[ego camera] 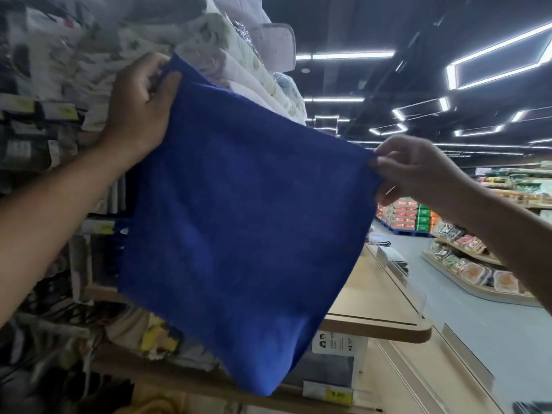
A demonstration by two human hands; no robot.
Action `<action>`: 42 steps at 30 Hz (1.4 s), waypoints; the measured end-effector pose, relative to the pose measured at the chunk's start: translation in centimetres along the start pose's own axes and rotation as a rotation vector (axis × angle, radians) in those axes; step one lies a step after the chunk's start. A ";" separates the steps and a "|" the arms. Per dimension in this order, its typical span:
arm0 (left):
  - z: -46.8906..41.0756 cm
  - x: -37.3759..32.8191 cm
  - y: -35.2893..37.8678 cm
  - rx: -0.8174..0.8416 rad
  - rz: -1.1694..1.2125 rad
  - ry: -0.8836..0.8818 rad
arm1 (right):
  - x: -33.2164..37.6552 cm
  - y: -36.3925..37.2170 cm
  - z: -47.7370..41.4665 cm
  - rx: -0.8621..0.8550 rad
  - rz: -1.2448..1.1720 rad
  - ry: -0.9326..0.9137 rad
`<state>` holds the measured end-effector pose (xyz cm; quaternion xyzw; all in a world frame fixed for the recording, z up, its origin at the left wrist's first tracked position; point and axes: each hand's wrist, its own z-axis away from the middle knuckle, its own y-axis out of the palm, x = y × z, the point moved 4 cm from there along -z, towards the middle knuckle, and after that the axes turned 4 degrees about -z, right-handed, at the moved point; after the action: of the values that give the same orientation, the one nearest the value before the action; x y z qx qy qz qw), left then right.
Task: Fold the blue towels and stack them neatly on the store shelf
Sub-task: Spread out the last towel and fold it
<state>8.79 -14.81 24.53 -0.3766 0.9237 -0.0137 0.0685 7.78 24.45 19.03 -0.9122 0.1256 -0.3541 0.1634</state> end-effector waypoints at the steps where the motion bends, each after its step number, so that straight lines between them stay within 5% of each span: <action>1: 0.1 -0.1 0.3 0.006 0.045 -0.024 | -0.6 0.5 0.5 0.090 -0.010 0.056; 6: 0.4 -0.7 2.2 0.301 0.326 -0.174 | -4.1 6.4 6.0 0.779 0.172 0.251; 10: 0.1 -1.2 3.2 0.663 0.364 -0.125 | -5.6 10.4 8.0 0.835 0.318 0.262; 13: -0.9 0.7 3.5 0.706 0.213 -0.113 | -5.7 12.6 8.0 0.766 0.341 0.223; 20: -2.3 8.1 3.6 0.602 0.213 -0.191 | -1.7 18.8 9.3 0.577 -0.240 -0.013; 27: -1.1 7.5 2.4 0.555 0.213 -0.275 | -1.3 21.7 10.6 0.648 -0.643 0.150; 34: 3.3 -0.5 2.5 0.323 0.236 0.035 | 0.7 21.8 14.1 0.121 0.143 -0.344; 42: 6.1 0.0 3.8 0.319 0.160 0.028 | 2.0 26.5 16.9 -0.020 0.468 -0.493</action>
<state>6.96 -11.93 18.23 -0.2862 0.9377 -0.1598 0.1154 17.80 3.03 -1.78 -0.9184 0.2915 -0.0744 0.2568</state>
